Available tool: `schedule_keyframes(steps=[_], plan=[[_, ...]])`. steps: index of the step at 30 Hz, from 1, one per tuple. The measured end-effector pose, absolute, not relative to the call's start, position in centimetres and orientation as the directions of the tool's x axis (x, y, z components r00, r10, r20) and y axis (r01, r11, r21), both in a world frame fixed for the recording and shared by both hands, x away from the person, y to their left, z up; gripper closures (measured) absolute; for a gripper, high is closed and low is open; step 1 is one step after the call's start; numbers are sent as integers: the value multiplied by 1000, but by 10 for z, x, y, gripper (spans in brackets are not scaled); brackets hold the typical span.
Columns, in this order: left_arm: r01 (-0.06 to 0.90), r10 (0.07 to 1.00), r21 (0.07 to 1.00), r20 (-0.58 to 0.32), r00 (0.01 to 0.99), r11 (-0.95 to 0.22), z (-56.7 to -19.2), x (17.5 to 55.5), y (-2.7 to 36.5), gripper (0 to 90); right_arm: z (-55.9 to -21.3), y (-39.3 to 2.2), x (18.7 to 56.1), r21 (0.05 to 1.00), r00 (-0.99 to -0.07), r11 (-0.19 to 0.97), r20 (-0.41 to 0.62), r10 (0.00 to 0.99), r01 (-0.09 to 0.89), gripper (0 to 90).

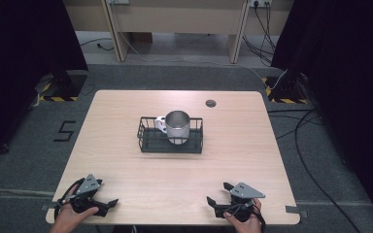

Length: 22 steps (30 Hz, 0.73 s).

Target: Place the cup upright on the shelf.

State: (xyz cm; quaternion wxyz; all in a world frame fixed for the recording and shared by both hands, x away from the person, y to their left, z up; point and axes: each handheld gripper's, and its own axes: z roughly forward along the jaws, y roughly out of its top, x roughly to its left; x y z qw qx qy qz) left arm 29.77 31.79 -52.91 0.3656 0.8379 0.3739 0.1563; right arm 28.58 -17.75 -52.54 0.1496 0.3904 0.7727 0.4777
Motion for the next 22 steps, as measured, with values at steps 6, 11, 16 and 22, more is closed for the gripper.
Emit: schedule_keyframes(steps=[6, 11, 16, 22], plan=[[512, 741, 730, -12, 671, -453, -529, 298, 318, 0, -528, -177, 286, 846, -648, 246, 144, 748, 472, 151], [513, 741, 730, -12, 671, -452, -529, 298, 318, 0, -529, -176, 286, 844, -647, 251, 142, 749, 475, 151], [512, 741, 730, -12, 672, -453, -529, 298, 318, 0, -528, -177, 285, 843, -644, 249, 143, 752, 478, 151], [512, 741, 730, -11, 671, -453, -529, 298, 318, 0, -527, -177, 284, 846, -645, 250, 136, 752, 471, 152]])
